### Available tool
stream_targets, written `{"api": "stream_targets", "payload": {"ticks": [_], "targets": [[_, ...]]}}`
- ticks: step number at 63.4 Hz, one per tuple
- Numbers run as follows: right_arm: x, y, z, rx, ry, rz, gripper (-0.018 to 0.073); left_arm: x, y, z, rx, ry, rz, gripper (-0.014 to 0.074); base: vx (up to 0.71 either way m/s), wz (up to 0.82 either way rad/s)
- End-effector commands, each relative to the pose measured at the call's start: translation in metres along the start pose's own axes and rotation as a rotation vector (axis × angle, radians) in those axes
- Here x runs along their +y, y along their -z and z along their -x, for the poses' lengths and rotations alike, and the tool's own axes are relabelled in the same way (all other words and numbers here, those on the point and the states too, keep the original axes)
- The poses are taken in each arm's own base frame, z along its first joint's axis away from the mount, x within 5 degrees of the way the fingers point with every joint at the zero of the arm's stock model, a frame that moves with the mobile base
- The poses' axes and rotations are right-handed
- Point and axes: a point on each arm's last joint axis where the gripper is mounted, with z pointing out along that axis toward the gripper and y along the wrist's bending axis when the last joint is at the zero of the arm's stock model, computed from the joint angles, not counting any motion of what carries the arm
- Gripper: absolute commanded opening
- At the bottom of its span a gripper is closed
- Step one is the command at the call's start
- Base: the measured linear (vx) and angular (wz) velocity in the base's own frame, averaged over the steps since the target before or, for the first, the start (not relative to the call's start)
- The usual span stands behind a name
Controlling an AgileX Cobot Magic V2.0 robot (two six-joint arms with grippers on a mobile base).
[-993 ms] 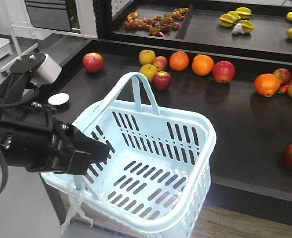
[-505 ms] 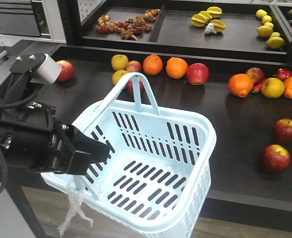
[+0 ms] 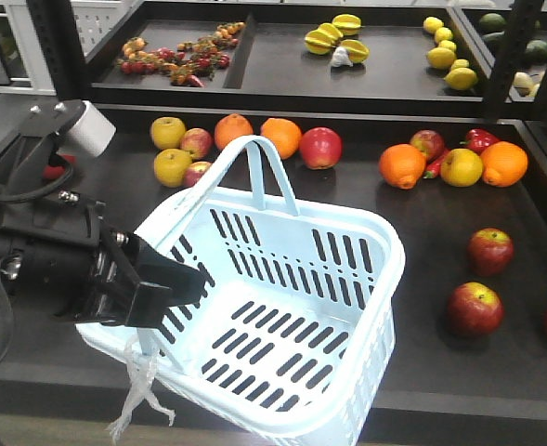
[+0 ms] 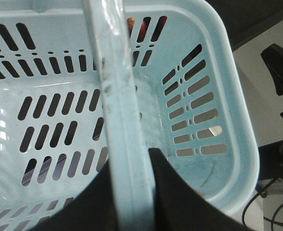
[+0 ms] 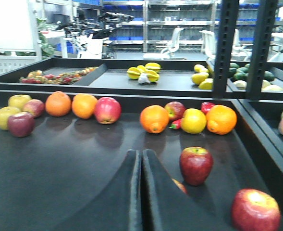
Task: Pick three apples into basket with both arms
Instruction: 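Drive toward the table with apples and oranges holding the basket, then hold the basket above the table edge with the left gripper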
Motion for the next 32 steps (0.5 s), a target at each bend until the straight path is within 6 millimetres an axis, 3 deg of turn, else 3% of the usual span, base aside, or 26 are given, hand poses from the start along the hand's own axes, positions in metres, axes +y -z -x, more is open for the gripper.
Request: {"api": "stream_targets", "payload": {"ticks": [1, 32], "targets": [[-0.0002, 0.0005, 0.003, -0.07, 0.013, -0.005, -0.0005, -0.011, 0.0132, 0.0109, -0.114, 0.007, -0.039, -0.0008, 0.11, -0.21], [-0.0002, 0.0005, 0.003, -0.07, 0.013, -0.005, -0.0005, -0.011, 0.0132, 0.0109, -0.114, 0.007, -0.039, -0.0008, 0.1, -0.13]]}}
